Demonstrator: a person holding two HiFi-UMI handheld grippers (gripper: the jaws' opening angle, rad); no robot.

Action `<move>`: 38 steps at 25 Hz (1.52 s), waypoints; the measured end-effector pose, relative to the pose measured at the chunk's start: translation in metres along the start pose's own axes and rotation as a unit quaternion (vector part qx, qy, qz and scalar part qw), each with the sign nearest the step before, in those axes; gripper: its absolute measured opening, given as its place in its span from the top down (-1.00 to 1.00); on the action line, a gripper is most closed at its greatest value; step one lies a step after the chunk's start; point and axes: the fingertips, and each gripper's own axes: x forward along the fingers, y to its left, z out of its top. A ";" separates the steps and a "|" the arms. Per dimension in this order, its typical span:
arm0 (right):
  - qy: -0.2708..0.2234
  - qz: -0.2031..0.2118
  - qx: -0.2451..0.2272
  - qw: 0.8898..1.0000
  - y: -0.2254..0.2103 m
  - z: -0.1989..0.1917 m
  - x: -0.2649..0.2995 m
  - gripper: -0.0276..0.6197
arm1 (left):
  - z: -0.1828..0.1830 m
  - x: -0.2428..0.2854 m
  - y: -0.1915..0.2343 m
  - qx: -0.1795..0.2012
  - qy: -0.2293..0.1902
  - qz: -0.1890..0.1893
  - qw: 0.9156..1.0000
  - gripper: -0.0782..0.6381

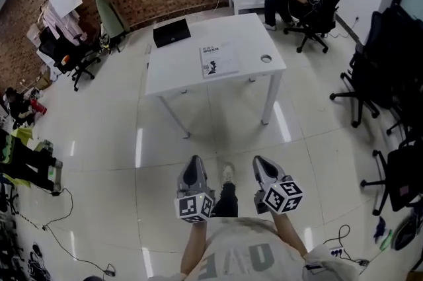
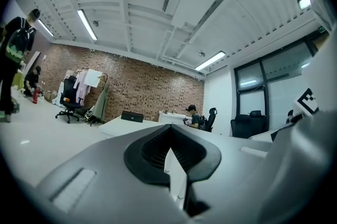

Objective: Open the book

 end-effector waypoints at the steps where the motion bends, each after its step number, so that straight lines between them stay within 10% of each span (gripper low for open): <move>1: -0.002 -0.002 -0.008 1.000 -0.005 0.014 0.029 0.90 | 0.006 0.029 0.010 0.001 -0.002 -0.002 1.000 0.75; 14: -0.022 0.007 -0.065 0.998 -0.048 0.163 0.306 0.90 | 0.071 0.340 0.098 0.015 -0.036 -0.042 0.998 0.75; 35: 0.079 0.028 -0.055 0.995 -0.118 0.161 0.403 0.91 | 0.023 0.438 0.080 0.018 0.018 -0.046 0.999 0.75; 38: 0.112 0.021 -0.044 0.992 -0.140 0.143 0.422 0.17 | 0.007 0.439 0.076 0.014 0.039 -0.061 0.997 0.75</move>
